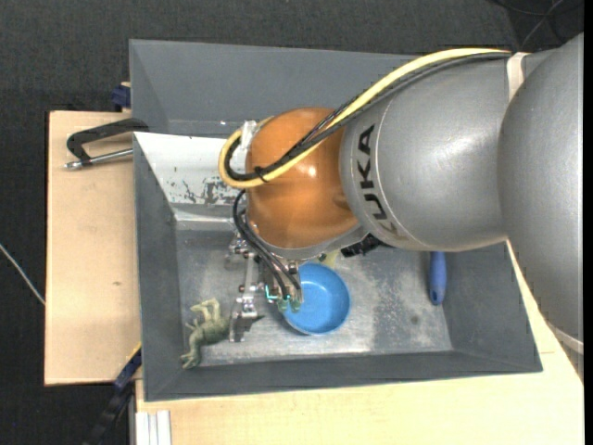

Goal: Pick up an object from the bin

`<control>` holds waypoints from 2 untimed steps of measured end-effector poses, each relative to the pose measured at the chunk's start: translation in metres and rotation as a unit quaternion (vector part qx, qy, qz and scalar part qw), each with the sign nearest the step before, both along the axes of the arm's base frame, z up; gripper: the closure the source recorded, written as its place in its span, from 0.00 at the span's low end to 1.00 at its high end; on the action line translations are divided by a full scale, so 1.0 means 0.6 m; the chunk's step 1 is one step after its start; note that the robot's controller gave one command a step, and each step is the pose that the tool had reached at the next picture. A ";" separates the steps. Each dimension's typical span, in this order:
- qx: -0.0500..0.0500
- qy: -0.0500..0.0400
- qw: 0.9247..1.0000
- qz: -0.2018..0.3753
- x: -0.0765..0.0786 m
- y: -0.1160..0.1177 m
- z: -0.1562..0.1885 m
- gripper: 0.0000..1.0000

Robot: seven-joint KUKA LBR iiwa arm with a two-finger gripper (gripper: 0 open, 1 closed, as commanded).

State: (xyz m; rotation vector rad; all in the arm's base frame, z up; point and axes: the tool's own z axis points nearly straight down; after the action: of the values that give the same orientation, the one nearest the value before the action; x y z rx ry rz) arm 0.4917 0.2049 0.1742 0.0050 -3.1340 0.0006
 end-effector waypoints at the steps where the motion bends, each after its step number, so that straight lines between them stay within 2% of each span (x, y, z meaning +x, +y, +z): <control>1: 0.002 -0.004 0.983 0.182 0.022 0.000 -0.172 0.00; 2: 0.003 -0.008 0.983 0.182 0.025 0.001 -0.169 1.00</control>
Offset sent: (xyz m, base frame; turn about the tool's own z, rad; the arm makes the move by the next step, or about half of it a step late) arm 0.0125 -0.0015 -0.1042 -0.3661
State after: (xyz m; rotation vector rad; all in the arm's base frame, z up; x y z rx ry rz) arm 0.5064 0.2054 0.0725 0.5771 -3.0961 -0.0061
